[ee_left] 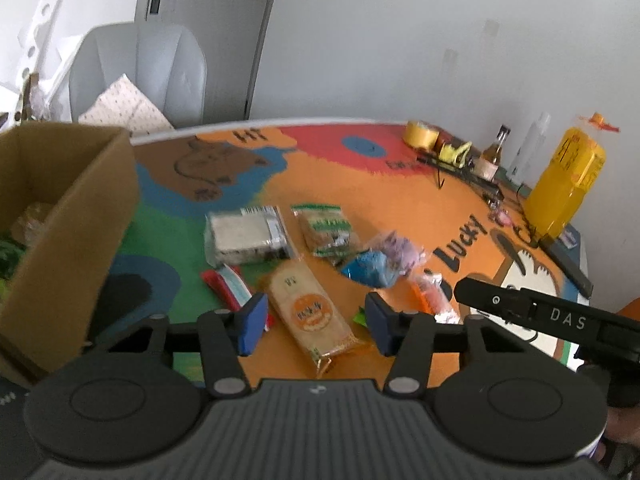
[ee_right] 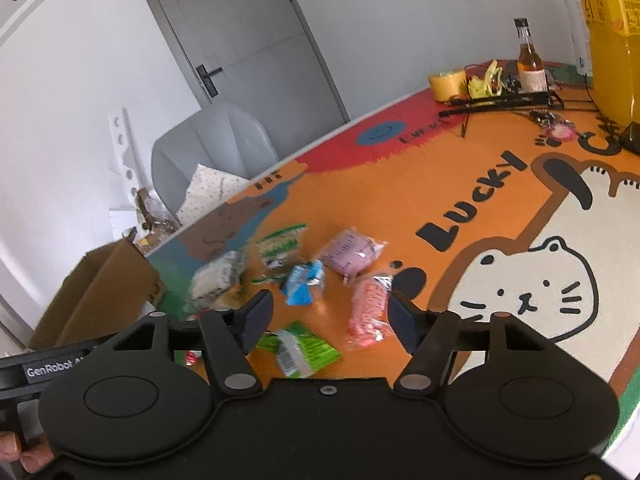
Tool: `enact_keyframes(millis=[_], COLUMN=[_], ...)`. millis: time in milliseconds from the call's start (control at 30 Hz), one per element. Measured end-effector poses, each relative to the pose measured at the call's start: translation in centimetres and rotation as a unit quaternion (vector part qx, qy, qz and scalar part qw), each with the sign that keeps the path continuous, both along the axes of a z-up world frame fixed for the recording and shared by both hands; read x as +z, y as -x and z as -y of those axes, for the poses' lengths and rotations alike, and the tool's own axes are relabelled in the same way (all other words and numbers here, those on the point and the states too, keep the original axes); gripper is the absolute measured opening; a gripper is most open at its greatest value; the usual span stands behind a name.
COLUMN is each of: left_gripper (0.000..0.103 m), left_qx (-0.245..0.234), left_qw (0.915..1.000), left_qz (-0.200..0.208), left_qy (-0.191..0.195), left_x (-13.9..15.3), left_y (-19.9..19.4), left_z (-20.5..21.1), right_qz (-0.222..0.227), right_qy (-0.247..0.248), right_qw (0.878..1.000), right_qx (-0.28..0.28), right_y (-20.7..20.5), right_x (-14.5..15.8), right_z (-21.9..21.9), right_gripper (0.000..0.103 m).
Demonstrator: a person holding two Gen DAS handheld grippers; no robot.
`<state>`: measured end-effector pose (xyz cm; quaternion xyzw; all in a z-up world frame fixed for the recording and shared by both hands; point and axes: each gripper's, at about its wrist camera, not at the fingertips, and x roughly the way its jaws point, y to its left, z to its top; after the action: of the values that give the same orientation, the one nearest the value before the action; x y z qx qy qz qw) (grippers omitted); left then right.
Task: Organize snacks
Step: 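Grasp the pink sausage pack with the right gripper while the left grasps the biscuit pack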
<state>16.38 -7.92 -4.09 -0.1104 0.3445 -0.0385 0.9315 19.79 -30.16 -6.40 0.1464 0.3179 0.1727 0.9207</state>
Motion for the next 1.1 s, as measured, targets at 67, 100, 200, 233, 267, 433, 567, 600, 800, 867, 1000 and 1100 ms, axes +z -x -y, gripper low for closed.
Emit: enact_keyframes(millis=[67,100,200,233,267,433,567,600,800,867,1000,1100], left_gripper=[0.051,0.051,0.051,0.051,0.051,0.050,0.050,0.050,0.034,0.033,0.033,0.033], left_qx=[-0.001,-0.001,0.000,0.000,-0.001,0.002,0.007,0.008,0.012,0.011,0.009,0.012], left_qw=[1.0000,0.9999,0.9997,0.9995,0.9994,0.9987,0.9986,0.9986,0.9987,0.9988,0.9992,0.9996], left_qz=[-0.010,-0.015,-0.026,-0.030,-0.033,-0.050,-0.052,-0.052,-0.044,-0.046,-0.032,-0.021], left_qy=[0.000,0.000,-0.002,-0.003,-0.004,-0.009,-0.010,-0.010,-0.024,-0.017,-0.020,-0.015], left_x=[-0.7,-1.0,-1.9,-2.2,-2.4,-3.6,-4.2,-4.3,-4.5,-4.4,-3.7,-2.7], left_y=[-0.7,-1.0,-2.0,-2.3,-2.6,-4.0,-4.7,-4.8,-5.1,-5.0,-4.2,-3.6], left_z=[0.3,0.4,0.8,0.9,1.0,1.4,1.6,1.6,1.9,1.7,1.7,1.2], right_qz=[-0.001,-0.003,-0.012,-0.015,-0.017,-0.023,-0.022,-0.018,-0.008,-0.011,-0.005,0.003], right_qy=[0.007,0.010,0.012,0.013,0.013,0.027,0.039,0.043,0.073,0.071,0.067,0.059], right_qw=[1.000,1.000,1.000,1.000,1.000,0.999,0.999,0.999,0.997,0.997,0.997,0.998], right_qx=[0.000,-0.001,-0.001,-0.001,0.000,0.009,0.014,0.015,0.021,0.024,0.034,0.036], right_y=[-0.4,-0.6,-1.4,-1.7,-2.0,-3.2,-3.8,-3.9,-3.8,-3.7,-3.0,-2.5], right_x=[-0.4,-0.7,-1.6,-1.8,-2.1,-3.1,-3.6,-3.6,-3.6,-3.5,-3.1,-2.4], right_z=[0.0,0.1,0.1,0.1,0.1,-0.5,-0.9,-1.0,-1.3,-1.1,-1.3,-1.5], right_gripper=[0.063,0.063,0.060,0.059,0.058,0.055,0.051,0.050,0.026,0.023,0.018,0.017])
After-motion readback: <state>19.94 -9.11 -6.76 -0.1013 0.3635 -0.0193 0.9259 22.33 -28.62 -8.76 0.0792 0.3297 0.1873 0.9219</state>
